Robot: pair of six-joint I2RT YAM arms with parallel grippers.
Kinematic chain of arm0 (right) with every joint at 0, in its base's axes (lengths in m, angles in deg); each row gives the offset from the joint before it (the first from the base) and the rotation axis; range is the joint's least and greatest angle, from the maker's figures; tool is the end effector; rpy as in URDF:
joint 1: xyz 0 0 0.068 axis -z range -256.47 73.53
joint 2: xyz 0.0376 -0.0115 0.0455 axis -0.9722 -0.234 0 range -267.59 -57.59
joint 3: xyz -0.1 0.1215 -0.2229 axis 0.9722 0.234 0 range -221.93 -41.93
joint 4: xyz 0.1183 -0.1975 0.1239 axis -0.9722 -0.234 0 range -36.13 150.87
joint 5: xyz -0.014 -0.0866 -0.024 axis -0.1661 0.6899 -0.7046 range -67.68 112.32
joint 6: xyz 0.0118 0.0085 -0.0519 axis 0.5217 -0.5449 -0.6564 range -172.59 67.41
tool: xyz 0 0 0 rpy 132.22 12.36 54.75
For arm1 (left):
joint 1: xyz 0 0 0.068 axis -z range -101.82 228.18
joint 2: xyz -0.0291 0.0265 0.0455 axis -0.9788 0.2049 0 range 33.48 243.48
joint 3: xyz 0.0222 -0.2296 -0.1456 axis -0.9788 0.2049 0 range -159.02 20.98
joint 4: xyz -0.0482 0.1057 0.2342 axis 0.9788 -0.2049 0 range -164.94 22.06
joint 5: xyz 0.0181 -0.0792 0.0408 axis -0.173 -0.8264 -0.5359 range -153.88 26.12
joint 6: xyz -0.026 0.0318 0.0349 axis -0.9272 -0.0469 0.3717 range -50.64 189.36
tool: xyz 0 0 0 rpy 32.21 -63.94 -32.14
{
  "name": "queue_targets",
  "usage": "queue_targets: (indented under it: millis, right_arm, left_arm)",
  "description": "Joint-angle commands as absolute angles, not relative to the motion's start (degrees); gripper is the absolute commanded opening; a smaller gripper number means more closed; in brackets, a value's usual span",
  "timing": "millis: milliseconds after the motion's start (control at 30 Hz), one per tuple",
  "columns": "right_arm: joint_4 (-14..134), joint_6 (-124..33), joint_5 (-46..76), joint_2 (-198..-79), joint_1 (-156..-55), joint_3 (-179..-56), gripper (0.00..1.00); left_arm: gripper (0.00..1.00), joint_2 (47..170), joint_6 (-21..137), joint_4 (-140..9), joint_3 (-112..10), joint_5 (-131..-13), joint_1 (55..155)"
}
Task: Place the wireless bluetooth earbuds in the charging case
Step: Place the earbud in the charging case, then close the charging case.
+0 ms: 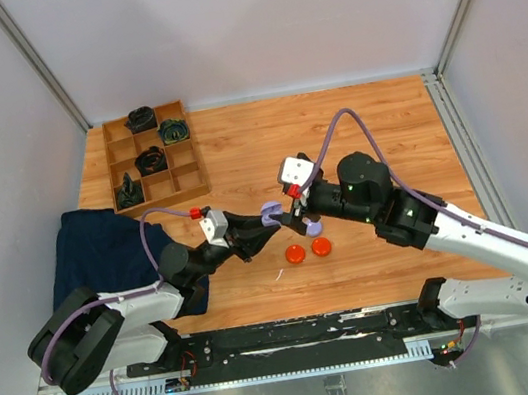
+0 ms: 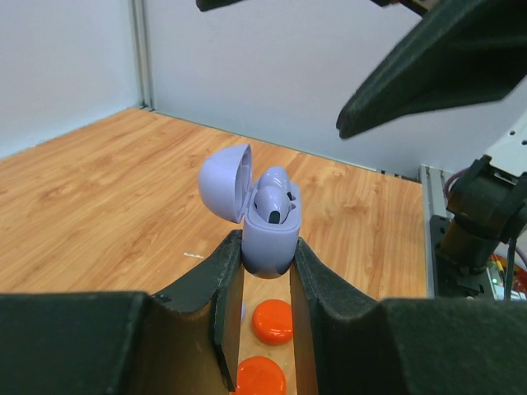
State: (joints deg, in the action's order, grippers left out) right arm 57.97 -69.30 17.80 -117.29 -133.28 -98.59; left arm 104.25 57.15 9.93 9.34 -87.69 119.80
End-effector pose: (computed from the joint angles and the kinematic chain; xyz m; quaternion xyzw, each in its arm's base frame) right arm 0.1310 0.2053 0.3771 -0.4653 0.5788 0.2569 0.6185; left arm 0.1483 -0.1510 0.2175 0.3069 0.5087 -0.4671 0.6548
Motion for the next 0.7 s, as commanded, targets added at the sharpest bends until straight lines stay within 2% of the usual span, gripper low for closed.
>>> queue_targets:
  millis: [0,233,667]
  right_arm:
    - [48.5,-69.3,1.1,-117.5,-127.7,-102.8,0.79]
    - [42.3,-71.3,-13.8,-120.0,-121.9,-104.5,0.82]
    - [41.0,-73.8,-19.2,-125.4,-121.5,-105.4,0.83]
  left_arm:
    - [0.0,103.2,60.0,9.7,9.1,-91.3,119.5]
    - [0.0,103.5,61.0,9.4,8.6,-94.9,119.5]
    - [0.0,105.2,57.8,10.3,7.5,-94.6,119.5]
